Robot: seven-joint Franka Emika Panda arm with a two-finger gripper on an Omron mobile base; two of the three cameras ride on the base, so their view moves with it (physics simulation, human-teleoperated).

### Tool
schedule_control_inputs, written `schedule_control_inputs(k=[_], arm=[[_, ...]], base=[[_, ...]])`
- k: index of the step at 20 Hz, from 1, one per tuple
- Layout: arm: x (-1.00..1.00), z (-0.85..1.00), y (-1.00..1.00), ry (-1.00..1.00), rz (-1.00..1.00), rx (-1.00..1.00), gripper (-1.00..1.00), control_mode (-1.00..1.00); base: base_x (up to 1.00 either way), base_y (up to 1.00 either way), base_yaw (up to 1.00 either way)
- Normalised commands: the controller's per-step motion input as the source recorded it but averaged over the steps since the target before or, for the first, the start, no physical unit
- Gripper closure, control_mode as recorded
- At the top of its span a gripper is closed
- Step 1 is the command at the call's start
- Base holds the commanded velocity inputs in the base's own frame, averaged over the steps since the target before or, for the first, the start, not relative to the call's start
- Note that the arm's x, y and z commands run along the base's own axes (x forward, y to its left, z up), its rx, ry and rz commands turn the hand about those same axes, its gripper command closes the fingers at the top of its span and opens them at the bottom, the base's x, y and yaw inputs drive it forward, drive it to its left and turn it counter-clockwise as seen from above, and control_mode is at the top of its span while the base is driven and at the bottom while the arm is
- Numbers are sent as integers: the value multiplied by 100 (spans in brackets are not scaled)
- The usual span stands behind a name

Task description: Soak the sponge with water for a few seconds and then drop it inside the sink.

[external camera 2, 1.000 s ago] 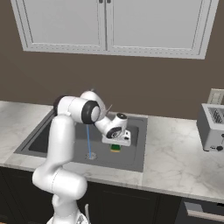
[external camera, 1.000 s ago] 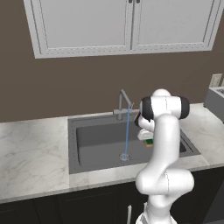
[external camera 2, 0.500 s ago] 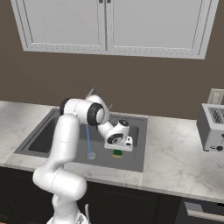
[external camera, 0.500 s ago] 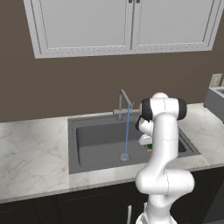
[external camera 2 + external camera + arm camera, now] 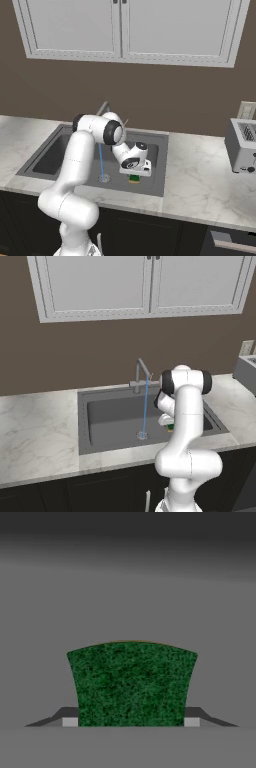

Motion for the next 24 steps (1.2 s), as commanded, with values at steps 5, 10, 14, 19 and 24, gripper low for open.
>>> schedule_control_inputs(k=[5, 10, 14, 19, 24], arm=[[1, 0, 0, 0, 0, 0, 100, -100], [0, 0, 0, -1, 0, 0, -100, -100], [0, 4, 0, 0, 0, 0, -100, -100], [0, 41, 0, 0, 0, 0, -100, -100], [0, 63, 0, 0, 0, 0, -100, -100]], base=[[0, 0, 0], [0, 0, 0], [0, 0, 0], [0, 0, 0], [0, 0, 0]])
